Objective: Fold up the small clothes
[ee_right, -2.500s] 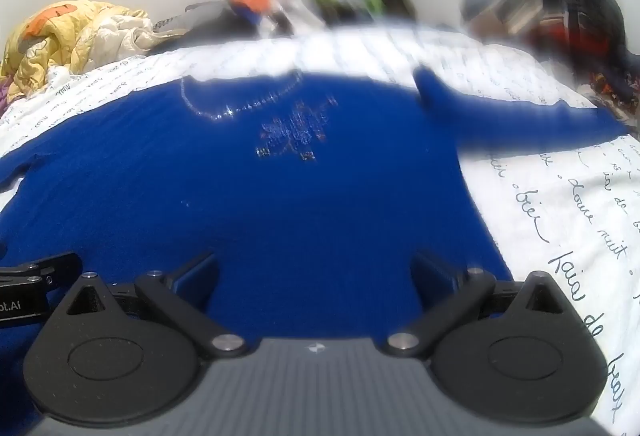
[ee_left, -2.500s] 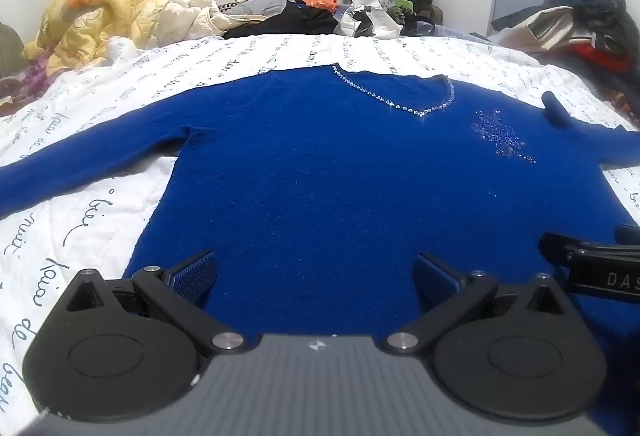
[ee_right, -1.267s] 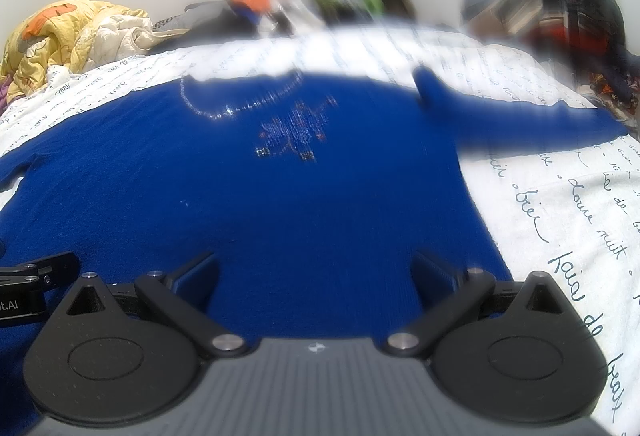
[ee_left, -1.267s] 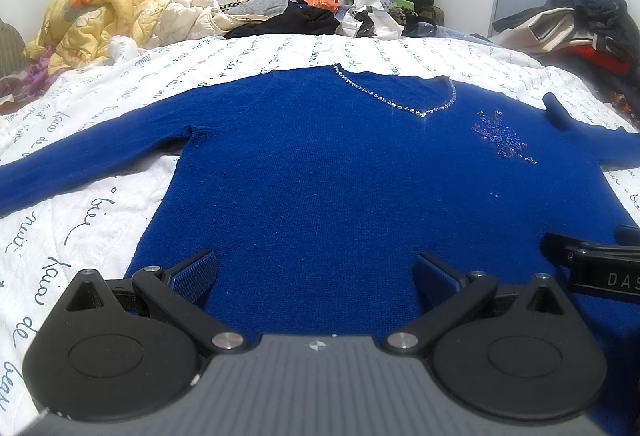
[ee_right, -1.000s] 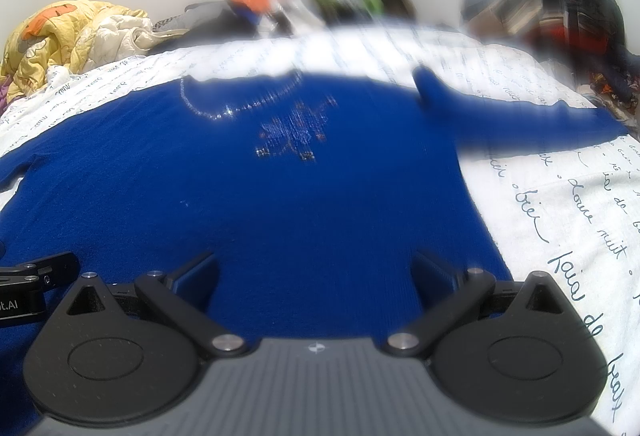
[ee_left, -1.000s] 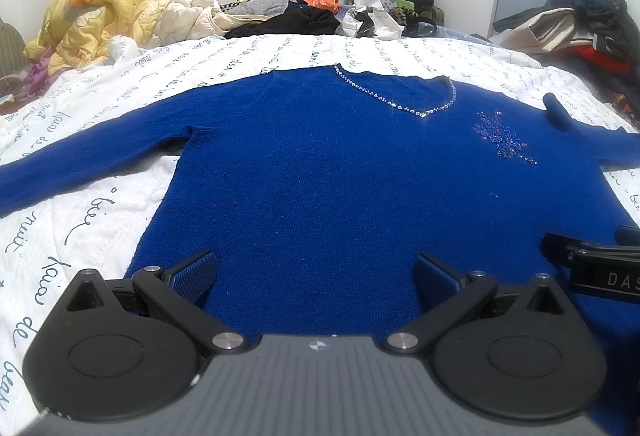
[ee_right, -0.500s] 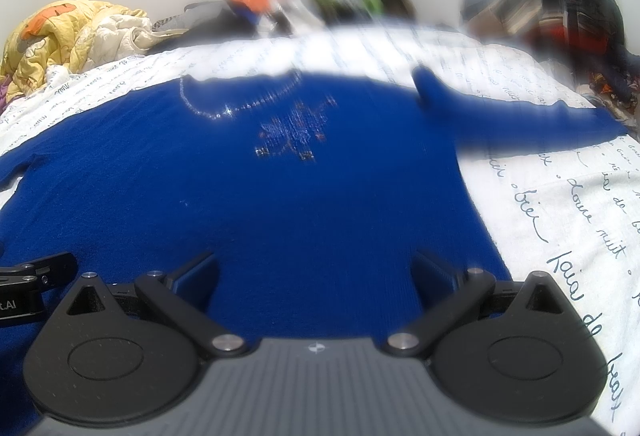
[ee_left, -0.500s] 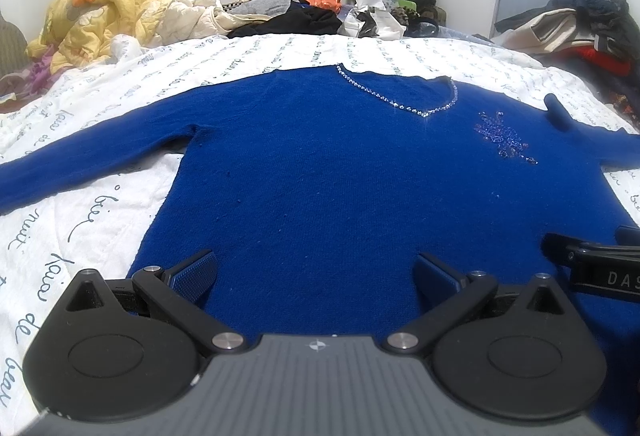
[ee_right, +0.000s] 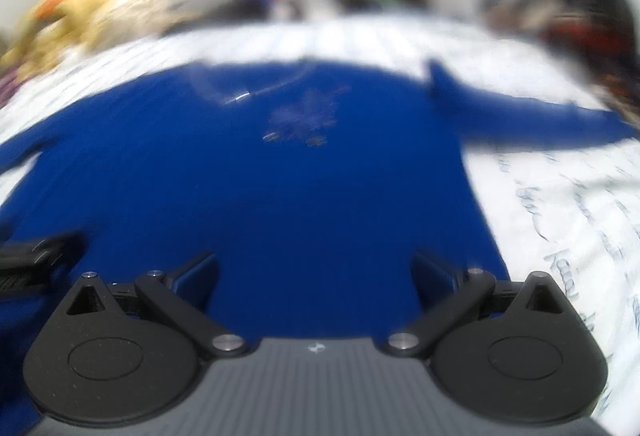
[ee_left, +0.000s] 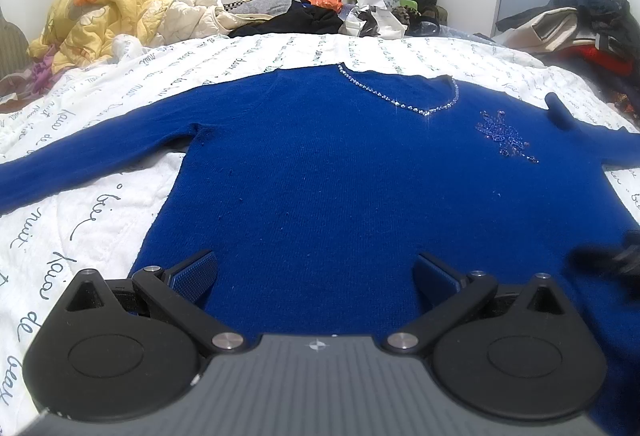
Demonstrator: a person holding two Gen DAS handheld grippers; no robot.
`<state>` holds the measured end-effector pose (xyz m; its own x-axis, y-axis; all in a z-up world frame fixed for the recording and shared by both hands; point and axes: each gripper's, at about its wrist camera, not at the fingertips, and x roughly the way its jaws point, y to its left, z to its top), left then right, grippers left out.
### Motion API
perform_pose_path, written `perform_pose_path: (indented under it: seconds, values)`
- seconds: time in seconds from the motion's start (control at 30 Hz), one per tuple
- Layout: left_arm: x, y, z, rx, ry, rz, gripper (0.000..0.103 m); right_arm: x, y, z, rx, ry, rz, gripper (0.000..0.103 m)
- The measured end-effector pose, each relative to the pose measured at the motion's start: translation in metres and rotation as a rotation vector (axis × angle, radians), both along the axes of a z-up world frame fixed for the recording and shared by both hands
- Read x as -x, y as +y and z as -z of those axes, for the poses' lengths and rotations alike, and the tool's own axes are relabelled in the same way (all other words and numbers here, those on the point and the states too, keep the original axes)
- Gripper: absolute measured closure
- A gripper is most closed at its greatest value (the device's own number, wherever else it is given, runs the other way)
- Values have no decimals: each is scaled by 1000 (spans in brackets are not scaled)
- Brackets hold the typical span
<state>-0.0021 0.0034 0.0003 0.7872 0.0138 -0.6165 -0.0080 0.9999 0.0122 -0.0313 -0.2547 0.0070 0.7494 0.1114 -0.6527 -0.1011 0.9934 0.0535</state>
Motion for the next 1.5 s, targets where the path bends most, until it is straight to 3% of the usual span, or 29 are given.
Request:
perform_pose_path:
  seconds: [0.03, 0.17, 0.3, 0.4, 0.47, 0.53, 0.6, 0.63, 0.77, 0.83, 0.87, 0.9, 0.97, 1.03, 1.13, 1.27, 1.3, 1.37, 1.4, 1.43, 1.5]
  values:
    - [0, 0, 0, 2, 3, 1, 0, 2, -14, -6, -50, 1, -22, 0]
    - [0, -1, 0, -11, 10, 4, 0, 4, -132, -38, -356, -170, 52, 0]
    - [-2, -5, 0, -18, 10, 11, 0, -38, -290, -51, -559, -224, 432, 0]
    - [-3, -5, 0, -16, 12, 16, 0, -72, -376, -41, -648, -225, 608, 1]
    - [-4, -4, 0, -15, 16, 17, 0, -98, -414, -30, -622, -164, 714, 10]
    - [-4, -4, 0, -12, 26, 16, 0, -119, -434, -16, -609, -109, 761, 37]
    - [-4, -4, 0, -6, 32, 17, 0, -138, -446, 0, -635, -58, 773, 45]
    - [-5, -4, 0, -8, 41, 17, 0, -142, -447, 3, -640, -82, 767, 45]
    - [-4, -4, 0, -1, 34, 17, 0, -158, -445, 8, -618, -136, 751, 47]
    - [-5, -5, 0, -7, 26, 17, 0, -163, -439, 5, -558, -139, 744, 79]
    - [-5, -5, 0, -7, 16, 17, 0, -165, -438, 5, -519, -135, 755, 85]
    - [-5, -5, 0, -5, 15, 17, 0, -165, -439, 6, -506, -132, 772, 97]
    - [-5, -6, 0, -21, -2, 18, 0, -161, -445, 7, -540, -140, 794, 99]
    - [-7, -6, 0, -19, 6, 18, 0, -152, -432, -8, -504, -218, 772, 99]
    - [-8, -6, 0, -11, 25, 18, 0, -147, -379, -45, -444, -318, 608, 99]
    - [-8, -6, 0, -10, 33, 19, 0, -131, -240, -90, -554, -387, 167, 98]
    - [-8, -5, 1, -10, 45, 20, 0, -127, -199, -94, -592, -362, 35, 95]
    - [-8, -4, 0, -5, 57, 24, 0, -123, -120, -87, -619, -242, -198, 49]
    - [-8, -4, 0, -6, 60, 28, 0, -121, -81, -78, -559, -155, -289, 11]
    - [-8, -3, 0, -5, 68, 35, 0, -114, -54, -69, -482, -124, -301, 10]
    - [-7, -1, -1, -4, 70, 61, 0, -91, -29, -51, -372, -162, -251, 10]
